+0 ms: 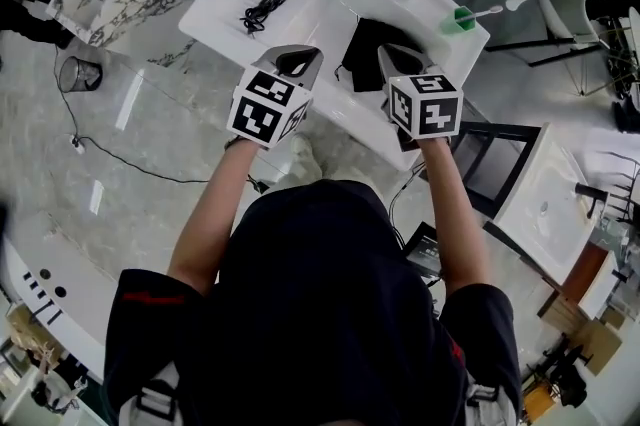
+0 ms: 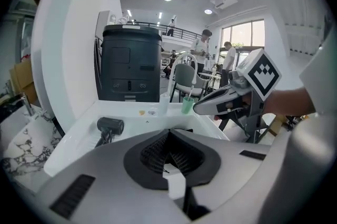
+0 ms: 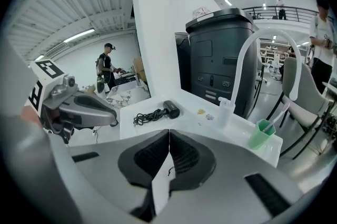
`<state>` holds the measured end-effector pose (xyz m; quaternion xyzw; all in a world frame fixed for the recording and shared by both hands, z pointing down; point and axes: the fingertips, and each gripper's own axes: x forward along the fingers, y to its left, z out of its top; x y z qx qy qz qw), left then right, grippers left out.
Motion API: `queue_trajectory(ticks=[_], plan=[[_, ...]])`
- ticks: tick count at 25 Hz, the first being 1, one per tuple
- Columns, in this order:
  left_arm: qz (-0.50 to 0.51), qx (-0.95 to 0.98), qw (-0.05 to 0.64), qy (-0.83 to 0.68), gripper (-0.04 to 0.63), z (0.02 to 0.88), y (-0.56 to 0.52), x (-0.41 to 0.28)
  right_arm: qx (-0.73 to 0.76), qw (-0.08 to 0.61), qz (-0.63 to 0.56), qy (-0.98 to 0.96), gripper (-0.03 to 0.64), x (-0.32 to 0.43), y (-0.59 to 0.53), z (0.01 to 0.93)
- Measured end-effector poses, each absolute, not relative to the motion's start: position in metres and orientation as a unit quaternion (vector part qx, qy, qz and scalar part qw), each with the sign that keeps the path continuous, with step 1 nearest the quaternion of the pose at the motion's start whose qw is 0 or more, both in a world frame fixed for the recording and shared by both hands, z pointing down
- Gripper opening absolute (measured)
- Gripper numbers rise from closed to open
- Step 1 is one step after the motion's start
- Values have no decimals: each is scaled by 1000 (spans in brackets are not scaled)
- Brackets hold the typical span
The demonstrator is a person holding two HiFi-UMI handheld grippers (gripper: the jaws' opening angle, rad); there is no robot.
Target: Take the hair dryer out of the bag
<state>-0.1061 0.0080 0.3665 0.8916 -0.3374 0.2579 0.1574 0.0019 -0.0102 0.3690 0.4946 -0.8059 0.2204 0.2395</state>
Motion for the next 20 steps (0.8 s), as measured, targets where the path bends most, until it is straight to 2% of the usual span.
queue_trajectory(ticks=[11, 20], plan=[[196, 901, 166, -351, 15, 322, 56, -64, 498, 181, 194, -826, 34, 36, 37, 314], [157, 903, 129, -377, 15, 281, 100, -44, 493, 144, 153, -844, 34, 49, 80, 269]])
